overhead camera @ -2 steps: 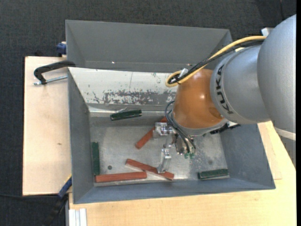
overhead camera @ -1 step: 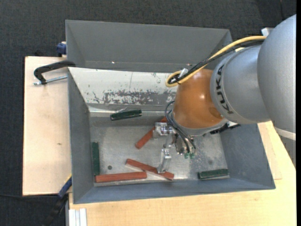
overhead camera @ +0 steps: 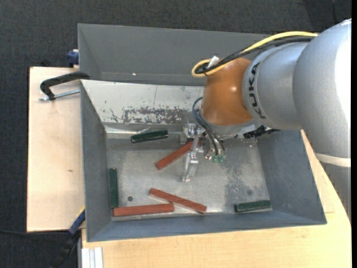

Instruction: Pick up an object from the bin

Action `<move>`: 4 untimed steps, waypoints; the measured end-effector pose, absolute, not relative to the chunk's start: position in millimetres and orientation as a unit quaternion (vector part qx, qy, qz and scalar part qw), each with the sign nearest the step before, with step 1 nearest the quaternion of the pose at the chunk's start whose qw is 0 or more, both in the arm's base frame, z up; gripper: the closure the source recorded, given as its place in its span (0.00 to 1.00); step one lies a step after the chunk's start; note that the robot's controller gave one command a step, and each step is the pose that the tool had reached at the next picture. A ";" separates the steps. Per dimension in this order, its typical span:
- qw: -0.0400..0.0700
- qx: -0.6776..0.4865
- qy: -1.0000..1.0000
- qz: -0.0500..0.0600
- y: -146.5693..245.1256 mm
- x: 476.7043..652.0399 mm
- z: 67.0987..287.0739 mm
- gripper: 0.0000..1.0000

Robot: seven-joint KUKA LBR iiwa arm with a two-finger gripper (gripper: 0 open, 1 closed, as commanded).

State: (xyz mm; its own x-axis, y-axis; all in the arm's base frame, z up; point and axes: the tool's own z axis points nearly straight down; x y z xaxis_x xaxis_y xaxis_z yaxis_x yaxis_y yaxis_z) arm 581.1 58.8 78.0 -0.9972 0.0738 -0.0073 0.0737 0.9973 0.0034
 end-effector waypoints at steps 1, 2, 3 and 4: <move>0.003 0.030 1.000 0.001 42.1 590.3 70.8 1.00; 0.003 0.030 1.000 0.001 42.2 590.3 70.8 1.00; 0.003 0.032 0.999 0.001 39.8 588.7 218.3 1.00; 0.003 0.032 0.999 0.001 39.8 588.6 218.0 1.00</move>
Offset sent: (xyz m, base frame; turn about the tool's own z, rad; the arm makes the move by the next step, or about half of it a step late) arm 0.0000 0.0000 0.0000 0.0000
